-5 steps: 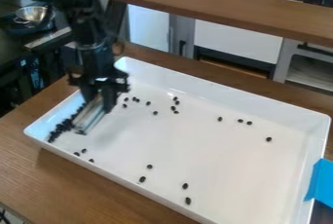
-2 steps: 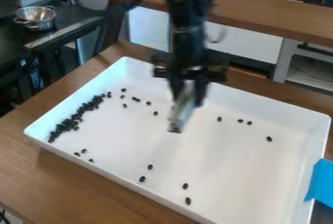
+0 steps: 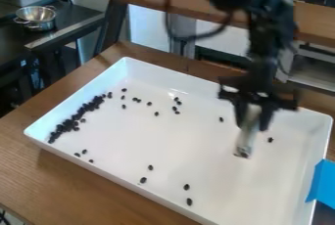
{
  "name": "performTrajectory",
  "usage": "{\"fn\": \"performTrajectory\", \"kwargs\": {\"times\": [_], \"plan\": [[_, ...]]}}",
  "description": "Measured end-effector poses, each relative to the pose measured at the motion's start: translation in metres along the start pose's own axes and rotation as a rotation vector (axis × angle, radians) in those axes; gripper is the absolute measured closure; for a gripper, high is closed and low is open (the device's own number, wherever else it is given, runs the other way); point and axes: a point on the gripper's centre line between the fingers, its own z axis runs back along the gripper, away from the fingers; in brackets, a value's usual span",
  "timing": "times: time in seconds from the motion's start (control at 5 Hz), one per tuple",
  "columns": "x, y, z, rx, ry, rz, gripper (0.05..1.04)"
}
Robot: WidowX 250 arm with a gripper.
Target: Sweep into pile
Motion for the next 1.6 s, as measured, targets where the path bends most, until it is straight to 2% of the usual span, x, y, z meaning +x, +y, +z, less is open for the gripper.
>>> {"fn": "performTrajectory", "kwargs": {"times": [0.2, 0.4, 0.8, 1.2, 1.4, 1.6], "plan": [[0.006, -0.028, -0.017, 0.028, -0.014, -0.013, 0.701], [0.009, -0.040, -0.031, 0.053, -0.011, -0.013, 0.701], [0.013, -0.045, -0.050, 0.087, -0.007, 0.001, 0.701], [0.020, -0.033, -0.059, 0.106, -0.022, 0.010, 0.701], [0.021, -0.017, -0.061, 0.098, -0.025, 0.016, 0.701], [0.026, 0.008, -0.060, 0.091, 0.003, 0.025, 0.701]]}}
